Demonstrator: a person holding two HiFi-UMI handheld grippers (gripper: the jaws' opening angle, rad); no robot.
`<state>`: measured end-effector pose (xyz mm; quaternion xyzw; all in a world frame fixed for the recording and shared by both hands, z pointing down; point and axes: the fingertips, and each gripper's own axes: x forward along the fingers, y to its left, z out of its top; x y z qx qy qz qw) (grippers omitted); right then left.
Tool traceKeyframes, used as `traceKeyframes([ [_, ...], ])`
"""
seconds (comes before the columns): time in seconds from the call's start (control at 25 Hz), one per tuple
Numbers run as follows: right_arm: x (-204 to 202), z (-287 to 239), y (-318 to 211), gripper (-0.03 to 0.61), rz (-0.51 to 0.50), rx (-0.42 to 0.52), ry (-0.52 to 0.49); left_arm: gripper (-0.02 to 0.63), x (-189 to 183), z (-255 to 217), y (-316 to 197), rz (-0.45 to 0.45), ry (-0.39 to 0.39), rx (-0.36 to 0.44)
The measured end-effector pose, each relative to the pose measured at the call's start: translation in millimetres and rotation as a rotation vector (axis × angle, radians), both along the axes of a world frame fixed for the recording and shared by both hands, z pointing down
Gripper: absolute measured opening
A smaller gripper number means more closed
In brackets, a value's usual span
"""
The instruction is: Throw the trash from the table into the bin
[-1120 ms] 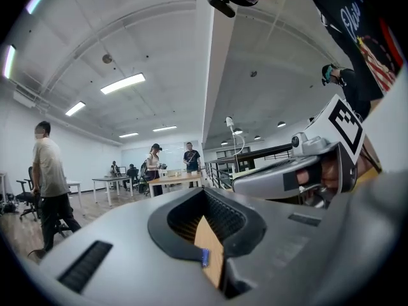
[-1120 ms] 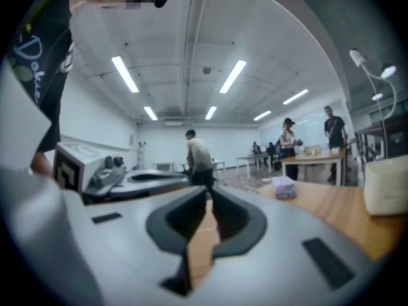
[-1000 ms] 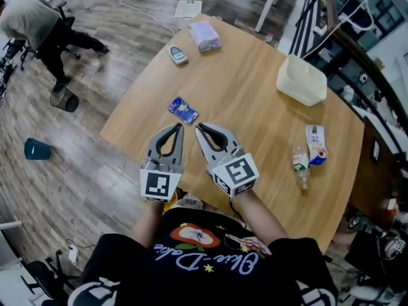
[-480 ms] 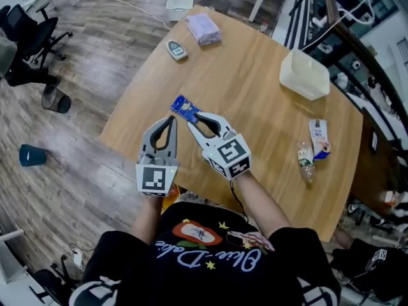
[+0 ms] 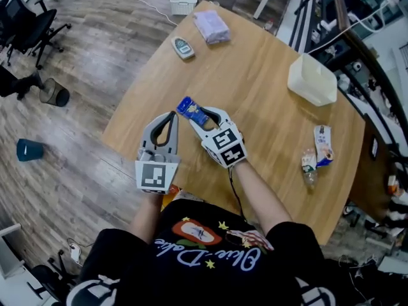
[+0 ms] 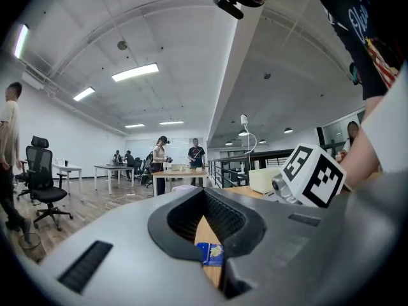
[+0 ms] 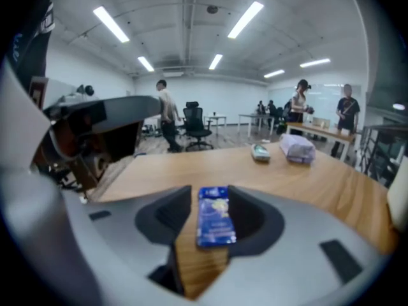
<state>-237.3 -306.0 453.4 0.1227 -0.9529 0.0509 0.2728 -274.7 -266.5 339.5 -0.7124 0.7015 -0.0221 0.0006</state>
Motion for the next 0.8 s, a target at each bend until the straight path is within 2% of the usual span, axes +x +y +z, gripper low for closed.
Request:
traceKeyframes([
  [0.2,-6,20,-10,0.215,0.009,-0.011,0.06,0.011,-10,-4,-5,-0.006,0.008,0.002],
  [0.36,-13,33,-12,0.272,-0.032,-0.027,0.104,0.011,-19,-2,-7,-0.026,0.028,-0.004],
  [0.52,-13,49,-10,0.29,-0.074,-0.04,0.18,0.011,-25,-2,-12,-0.028,0.031,0.001],
  [0.8,-12,65,-12,0.322,-0.084,-0.086,0.219,0.011,-25,0,-17,-0.022,0.044,0.008],
])
